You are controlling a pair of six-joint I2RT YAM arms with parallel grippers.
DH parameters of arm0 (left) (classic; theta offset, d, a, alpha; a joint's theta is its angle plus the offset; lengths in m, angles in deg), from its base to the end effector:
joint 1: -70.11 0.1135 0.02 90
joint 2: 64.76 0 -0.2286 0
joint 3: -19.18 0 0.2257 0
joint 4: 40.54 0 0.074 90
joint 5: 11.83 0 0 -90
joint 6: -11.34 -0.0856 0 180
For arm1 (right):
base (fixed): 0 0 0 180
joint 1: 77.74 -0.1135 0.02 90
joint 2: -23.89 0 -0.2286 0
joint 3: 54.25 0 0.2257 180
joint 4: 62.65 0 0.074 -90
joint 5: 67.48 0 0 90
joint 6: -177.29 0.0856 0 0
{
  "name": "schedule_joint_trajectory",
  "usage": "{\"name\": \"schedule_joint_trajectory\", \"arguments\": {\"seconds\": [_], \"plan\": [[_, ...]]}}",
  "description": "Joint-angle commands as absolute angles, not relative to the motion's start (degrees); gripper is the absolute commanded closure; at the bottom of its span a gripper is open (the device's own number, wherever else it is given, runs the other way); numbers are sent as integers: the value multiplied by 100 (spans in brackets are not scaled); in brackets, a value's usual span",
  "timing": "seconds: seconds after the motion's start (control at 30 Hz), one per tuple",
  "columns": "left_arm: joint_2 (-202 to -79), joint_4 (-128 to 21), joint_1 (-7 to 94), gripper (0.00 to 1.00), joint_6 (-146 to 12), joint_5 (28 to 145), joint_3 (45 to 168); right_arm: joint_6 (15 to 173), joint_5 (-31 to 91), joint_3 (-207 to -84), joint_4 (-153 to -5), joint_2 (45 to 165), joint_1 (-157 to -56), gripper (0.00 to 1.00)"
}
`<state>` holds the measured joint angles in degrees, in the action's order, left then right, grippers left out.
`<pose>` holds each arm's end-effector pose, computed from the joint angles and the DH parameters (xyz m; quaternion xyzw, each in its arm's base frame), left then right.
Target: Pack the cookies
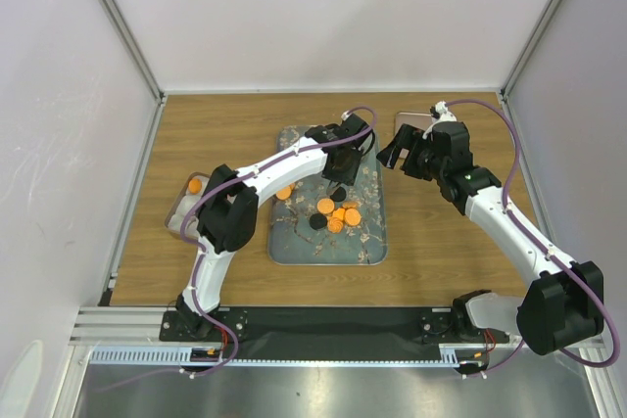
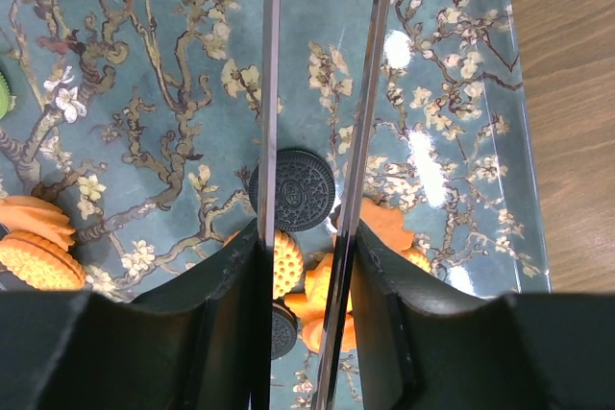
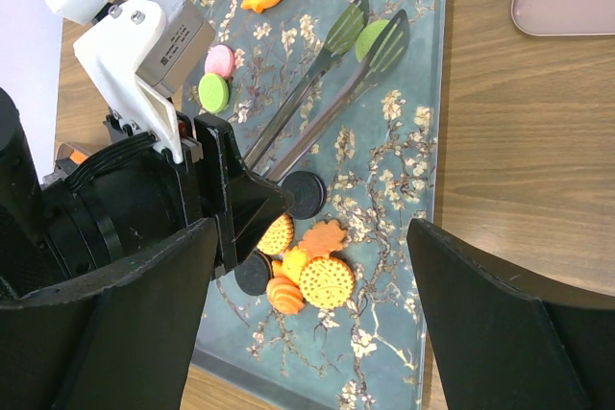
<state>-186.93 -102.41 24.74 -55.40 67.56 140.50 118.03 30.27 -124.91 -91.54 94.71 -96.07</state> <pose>0.3202 -0.3020 0.1631 0.1641 0.9539 -0.0582 0.2446 0.2901 0.1083 0.2517 0.0589 0.8585 0.2631 0.4361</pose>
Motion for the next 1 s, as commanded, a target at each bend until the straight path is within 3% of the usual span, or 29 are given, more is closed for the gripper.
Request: {"name": "schedule_joint_trajectory", "arguments": {"seconds": [0.0,0.7,0.97], "plan": [[-18562,-10236,2423,59,-5704,6595,14129,11664,2929,-12618,-9090,9420,-9620,13],[-17227,-10166,2520,59,-5520,6525,13418,11655,2929,-12618,-9099,9411,-9602,13],[-15689,-10227,2897,59,-5318,6306,11917,11647,2955,-12627,-9107,9455,-9585,13]]}}
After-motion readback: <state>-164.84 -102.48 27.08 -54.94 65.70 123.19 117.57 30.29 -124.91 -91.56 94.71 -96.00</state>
